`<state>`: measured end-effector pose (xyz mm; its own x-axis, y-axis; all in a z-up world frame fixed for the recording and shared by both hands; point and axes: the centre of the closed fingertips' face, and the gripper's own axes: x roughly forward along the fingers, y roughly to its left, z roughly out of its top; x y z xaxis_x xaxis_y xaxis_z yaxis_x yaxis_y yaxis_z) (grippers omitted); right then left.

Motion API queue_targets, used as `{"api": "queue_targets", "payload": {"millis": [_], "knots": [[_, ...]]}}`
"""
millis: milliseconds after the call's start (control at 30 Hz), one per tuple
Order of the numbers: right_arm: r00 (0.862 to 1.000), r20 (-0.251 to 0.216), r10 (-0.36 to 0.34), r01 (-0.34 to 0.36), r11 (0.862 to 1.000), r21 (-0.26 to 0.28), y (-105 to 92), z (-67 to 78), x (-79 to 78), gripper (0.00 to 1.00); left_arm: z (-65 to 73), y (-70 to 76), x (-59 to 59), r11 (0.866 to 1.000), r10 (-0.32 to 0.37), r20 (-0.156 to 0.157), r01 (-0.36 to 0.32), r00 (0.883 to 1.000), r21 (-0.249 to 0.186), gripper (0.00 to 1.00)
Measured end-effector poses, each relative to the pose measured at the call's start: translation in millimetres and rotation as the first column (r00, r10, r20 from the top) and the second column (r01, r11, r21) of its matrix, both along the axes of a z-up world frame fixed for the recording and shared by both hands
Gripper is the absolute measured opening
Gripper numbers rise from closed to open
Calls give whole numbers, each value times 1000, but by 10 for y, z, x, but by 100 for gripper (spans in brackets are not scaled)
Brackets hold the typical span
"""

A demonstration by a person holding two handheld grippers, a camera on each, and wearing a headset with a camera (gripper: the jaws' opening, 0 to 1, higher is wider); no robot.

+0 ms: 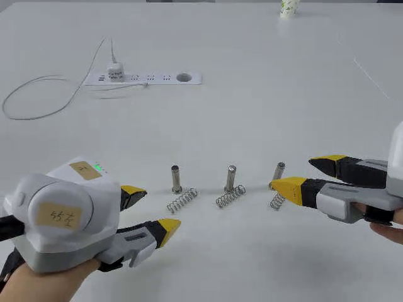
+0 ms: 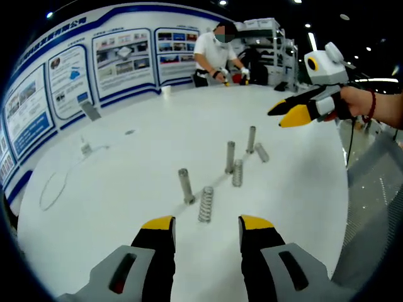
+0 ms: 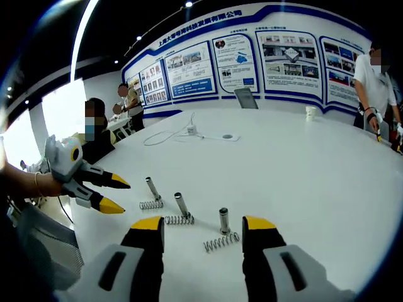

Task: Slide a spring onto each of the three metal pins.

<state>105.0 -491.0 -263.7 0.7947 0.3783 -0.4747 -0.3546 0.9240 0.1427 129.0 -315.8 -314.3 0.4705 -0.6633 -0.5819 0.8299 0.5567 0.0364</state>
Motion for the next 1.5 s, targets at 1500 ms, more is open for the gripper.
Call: {"api": "queue_targets", "payload": {"millis": [1500], "knots": [[998, -60, -20, 22, 999, 34, 44, -173, -211, 51, -337, -205, 176, 994, -94, -43, 97, 995, 56, 11]]}}
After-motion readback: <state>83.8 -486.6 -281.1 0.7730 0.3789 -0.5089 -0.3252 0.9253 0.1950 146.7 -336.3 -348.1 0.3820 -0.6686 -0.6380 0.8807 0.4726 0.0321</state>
